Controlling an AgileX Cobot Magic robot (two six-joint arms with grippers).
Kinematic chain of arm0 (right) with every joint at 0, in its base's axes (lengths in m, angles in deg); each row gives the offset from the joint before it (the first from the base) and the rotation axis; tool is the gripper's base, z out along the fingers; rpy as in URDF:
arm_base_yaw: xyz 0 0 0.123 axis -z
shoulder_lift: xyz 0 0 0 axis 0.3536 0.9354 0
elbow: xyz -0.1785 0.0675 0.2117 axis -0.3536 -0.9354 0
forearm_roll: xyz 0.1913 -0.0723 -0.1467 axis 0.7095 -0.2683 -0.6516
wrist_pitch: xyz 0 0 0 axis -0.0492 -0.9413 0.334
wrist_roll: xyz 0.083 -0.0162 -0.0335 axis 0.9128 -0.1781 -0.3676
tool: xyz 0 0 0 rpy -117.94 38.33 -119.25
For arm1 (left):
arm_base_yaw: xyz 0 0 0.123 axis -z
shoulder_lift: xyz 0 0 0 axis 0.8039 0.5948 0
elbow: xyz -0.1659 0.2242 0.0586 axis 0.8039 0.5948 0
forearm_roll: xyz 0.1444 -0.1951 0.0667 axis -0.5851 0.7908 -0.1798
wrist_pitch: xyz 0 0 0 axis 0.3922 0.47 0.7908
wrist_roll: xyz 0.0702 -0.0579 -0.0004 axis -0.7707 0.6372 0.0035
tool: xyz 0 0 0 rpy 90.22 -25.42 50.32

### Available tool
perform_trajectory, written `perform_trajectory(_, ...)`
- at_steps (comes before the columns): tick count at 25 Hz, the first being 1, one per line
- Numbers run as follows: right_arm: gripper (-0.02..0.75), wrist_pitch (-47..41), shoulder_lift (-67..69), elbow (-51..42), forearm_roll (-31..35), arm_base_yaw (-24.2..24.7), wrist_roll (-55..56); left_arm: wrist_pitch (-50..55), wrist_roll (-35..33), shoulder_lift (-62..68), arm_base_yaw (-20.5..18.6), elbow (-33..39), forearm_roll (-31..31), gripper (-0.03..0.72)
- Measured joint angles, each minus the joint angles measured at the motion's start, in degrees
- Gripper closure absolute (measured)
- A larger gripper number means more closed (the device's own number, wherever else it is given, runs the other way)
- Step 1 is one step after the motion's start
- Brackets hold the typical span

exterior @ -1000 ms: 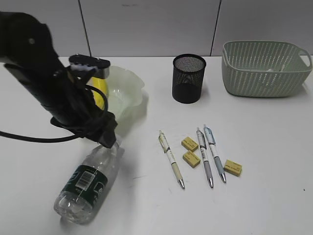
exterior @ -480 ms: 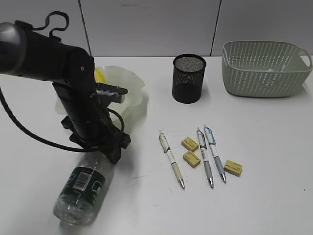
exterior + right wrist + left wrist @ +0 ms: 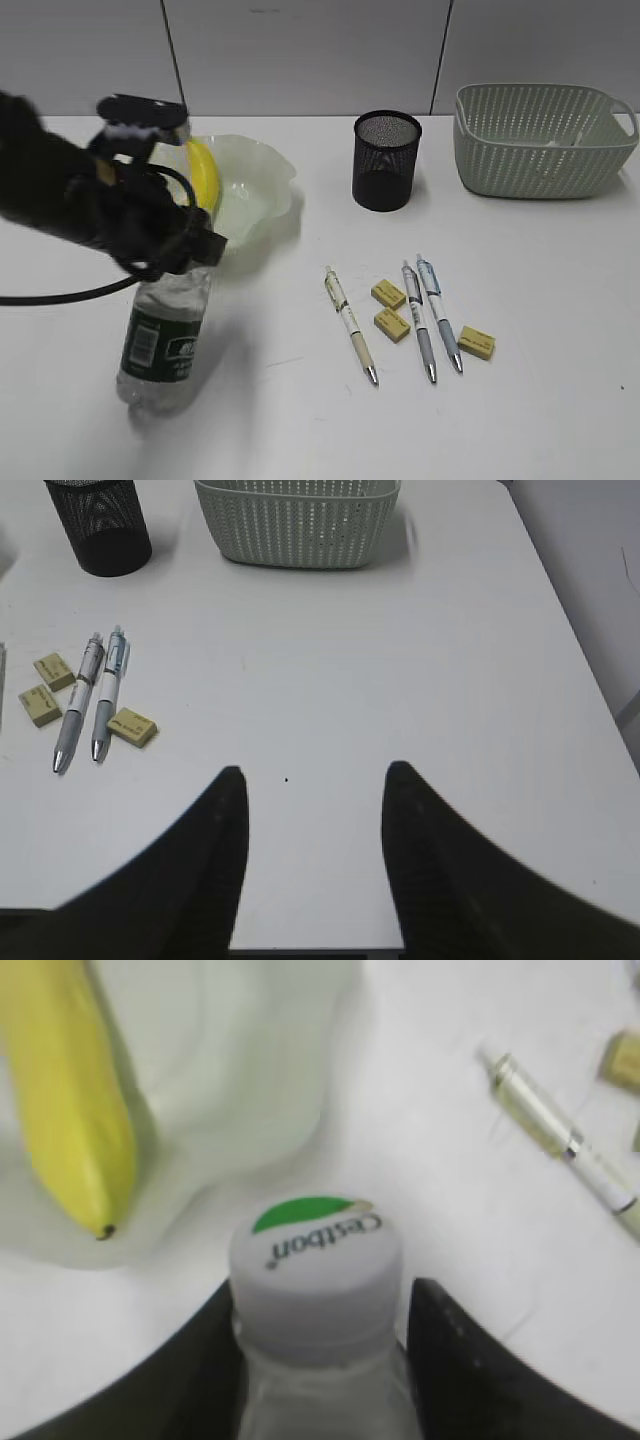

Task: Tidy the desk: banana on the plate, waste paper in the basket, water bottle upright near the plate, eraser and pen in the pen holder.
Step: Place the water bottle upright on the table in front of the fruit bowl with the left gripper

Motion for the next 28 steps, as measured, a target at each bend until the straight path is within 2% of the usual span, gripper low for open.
perform_trajectory(3, 0.381, 0.0, 0.0, 0.0, 0.0, 0.0, 0.1, -21.2, 0.0, -9.9, 0.0, 13.7, -0.3, 0.333)
perform_trajectory(6, 0.381, 0.0, 0.0, 0.0, 0.0, 0.0, 0.1, -46.3, 0.0, -13.2, -0.4, 25.2, 0.1, 0.333)
perform_trajectory(7, 0.381, 0.0, 0.0, 0.0, 0.0, 0.0, 0.1, -54.4, 0.0, -13.0, -0.5, 27.8, 0.1, 0.333)
perform_trajectory(10, 0.381, 0.0, 0.0, 0.0, 0.0, 0.0, 0.0, -68.3, 0.0, -10.4, -0.7, 33.5, 0.1, 0.333)
perform_trajectory(22, 0.381, 0.0, 0.0, 0.0, 0.0, 0.0, 0.0, -76.9, 0.0, -1.5, -0.7, 34.8, -1.1, 0.327)
perform_trajectory(26, 0.381, 0.0, 0.0, 0.0, 0.0, 0.0, 0.0, -76.9, 0.0, -3.0, -0.7, 34.8, -2.0, 0.21)
perform_trajectory(28, 0.381, 0.0, 0.0, 0.0, 0.0, 0.0, 0.0, -76.4, 0.0, -5.3, -0.7, 34.8, -2.1, 0.176)
